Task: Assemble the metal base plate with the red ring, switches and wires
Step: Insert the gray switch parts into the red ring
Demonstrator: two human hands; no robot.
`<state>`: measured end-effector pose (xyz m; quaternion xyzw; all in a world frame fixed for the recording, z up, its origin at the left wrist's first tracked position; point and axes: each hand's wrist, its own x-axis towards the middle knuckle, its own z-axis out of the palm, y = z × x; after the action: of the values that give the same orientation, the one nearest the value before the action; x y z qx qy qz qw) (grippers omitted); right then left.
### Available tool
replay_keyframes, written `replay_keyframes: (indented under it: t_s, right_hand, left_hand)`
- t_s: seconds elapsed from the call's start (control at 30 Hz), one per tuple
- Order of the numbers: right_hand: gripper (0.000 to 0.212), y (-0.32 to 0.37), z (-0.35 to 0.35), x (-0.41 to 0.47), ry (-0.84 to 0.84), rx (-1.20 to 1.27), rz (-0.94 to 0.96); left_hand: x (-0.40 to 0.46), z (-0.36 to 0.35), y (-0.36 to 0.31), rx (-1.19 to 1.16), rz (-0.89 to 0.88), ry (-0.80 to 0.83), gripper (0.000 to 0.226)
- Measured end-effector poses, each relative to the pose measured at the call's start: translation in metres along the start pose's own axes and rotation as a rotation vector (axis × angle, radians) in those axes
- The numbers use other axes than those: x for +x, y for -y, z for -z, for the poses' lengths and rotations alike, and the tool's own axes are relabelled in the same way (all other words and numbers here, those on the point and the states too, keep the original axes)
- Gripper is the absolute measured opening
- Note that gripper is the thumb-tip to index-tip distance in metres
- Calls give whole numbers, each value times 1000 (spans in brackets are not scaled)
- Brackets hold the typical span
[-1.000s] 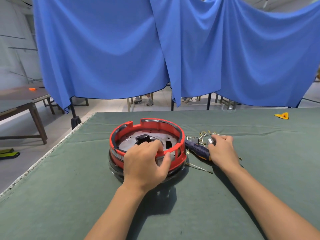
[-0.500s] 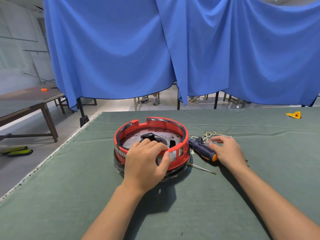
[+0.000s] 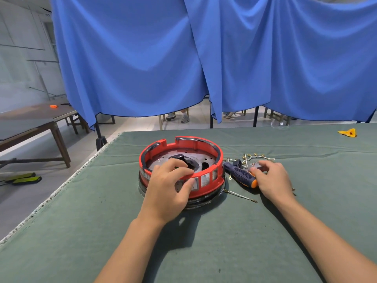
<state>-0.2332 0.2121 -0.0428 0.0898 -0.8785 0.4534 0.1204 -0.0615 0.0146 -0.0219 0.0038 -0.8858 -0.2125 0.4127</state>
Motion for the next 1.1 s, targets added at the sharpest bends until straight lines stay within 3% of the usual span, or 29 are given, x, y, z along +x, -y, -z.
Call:
replay_keyframes:
  t_s: [0.23, 0.33, 0.53, 0.83, 1.1]
  right_hand:
    - [25, 17, 12, -25, -131, 201, 124]
    - [13, 31, 15, -34, -113, 355, 156]
    - [16, 45, 15, -48, 145, 736, 6]
    - [29, 57, 28, -54, 662, 1313, -382]
    - [38, 56, 28, -55, 704, 1391, -530]
  left_hand:
    - [4, -8, 2, 35, 1, -17, 19]
    - [3, -7, -3, 134, 19, -31, 23]
    - [3, -22, -36, 292, 241, -41, 27]
    - [1, -27, -33, 384, 161, 43, 35]
    - [1, -28, -32, 396, 167, 35, 32]
